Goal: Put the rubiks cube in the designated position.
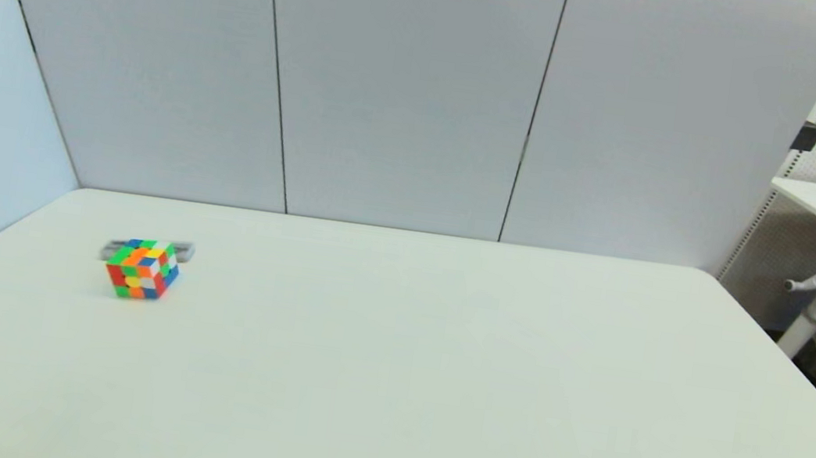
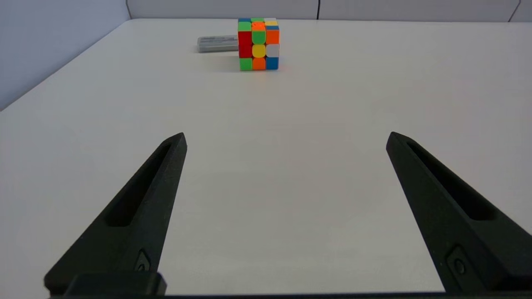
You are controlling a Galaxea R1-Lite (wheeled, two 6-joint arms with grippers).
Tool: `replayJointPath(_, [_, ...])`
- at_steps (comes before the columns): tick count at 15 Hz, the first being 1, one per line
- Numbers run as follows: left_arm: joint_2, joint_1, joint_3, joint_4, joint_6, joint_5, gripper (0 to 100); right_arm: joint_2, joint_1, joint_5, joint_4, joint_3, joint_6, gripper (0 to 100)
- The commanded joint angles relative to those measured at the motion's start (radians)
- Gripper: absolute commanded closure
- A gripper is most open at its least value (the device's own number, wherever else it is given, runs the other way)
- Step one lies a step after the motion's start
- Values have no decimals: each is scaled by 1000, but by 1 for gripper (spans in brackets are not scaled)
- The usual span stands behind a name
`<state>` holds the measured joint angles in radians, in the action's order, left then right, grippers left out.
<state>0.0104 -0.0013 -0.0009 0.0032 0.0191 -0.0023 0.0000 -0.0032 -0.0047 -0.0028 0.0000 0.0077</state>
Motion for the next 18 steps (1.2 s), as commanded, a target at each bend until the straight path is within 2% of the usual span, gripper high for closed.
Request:
replayJointPath(1, [-9,0,1,0,-25,10,0,0,0,0,0,0,0,0])
replayJointPath(18, [-10,0,1,-2,-36,12,0,2,0,0,0,0,2,0])
